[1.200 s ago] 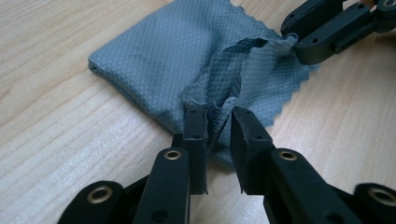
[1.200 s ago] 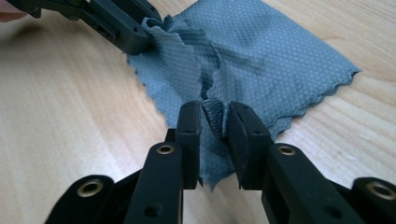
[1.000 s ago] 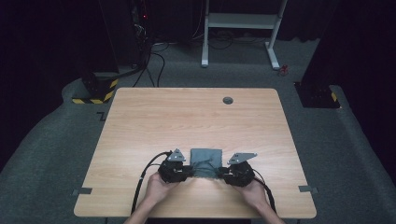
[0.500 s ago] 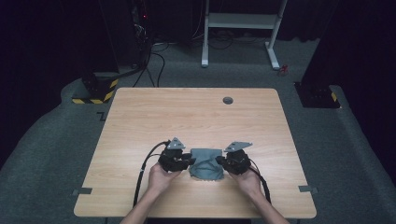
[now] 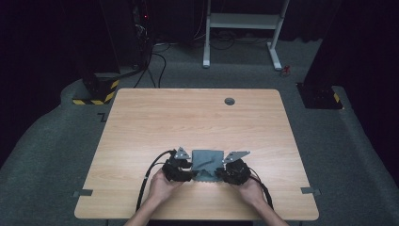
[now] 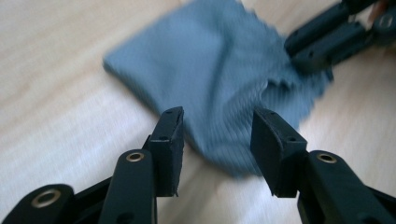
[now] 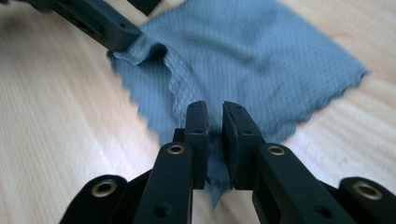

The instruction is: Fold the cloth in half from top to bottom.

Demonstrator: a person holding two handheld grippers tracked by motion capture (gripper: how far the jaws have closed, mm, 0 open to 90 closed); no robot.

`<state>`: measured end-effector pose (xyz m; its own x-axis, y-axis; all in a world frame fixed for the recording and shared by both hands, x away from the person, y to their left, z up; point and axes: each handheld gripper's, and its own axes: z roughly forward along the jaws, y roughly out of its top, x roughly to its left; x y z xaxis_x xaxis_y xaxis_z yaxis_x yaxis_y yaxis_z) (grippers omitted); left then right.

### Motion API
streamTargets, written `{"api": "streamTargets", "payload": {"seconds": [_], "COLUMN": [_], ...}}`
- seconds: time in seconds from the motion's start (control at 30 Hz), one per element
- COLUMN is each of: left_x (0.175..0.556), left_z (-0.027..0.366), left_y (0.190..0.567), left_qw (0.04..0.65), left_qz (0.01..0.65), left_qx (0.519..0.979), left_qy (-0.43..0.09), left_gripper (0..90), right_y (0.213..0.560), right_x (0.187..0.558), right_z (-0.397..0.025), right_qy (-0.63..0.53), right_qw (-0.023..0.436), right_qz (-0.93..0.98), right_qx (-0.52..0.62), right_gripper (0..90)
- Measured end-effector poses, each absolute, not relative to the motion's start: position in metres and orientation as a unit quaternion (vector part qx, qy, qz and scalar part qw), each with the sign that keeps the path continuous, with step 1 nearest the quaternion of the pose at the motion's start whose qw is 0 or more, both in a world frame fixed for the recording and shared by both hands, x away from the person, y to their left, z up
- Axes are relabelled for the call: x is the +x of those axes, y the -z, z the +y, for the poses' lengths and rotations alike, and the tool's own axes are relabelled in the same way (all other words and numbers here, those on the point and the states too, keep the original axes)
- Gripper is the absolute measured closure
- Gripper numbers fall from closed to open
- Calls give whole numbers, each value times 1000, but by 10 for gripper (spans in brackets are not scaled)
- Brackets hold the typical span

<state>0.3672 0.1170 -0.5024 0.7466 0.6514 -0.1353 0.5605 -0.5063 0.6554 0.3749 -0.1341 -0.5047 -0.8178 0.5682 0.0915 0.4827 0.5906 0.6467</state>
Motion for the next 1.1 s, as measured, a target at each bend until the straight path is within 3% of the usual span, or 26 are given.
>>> {"api": "streamTargets", "payload": {"seconds": [0.5,0.7,1.1], "left_x": [362,363,355], "left_z": [122,109,118], "left_y": [500,509,509], "left_qw": [378,339,330], "left_qz": [390,382,373], "left_qx": [835,854,862], "left_qy": [-85,-102,-98], "left_gripper": [533,528,519], "right_y": [505,510,505], "right_x": [361,357,352], "right_z": [-137,-132,-147], "right_qy": [-365,-338,-352], "right_qw": [81,108,104], "right_qz": [876,889,880], "right_qx": [306,289,302], "right_gripper": [737,900,884]}}
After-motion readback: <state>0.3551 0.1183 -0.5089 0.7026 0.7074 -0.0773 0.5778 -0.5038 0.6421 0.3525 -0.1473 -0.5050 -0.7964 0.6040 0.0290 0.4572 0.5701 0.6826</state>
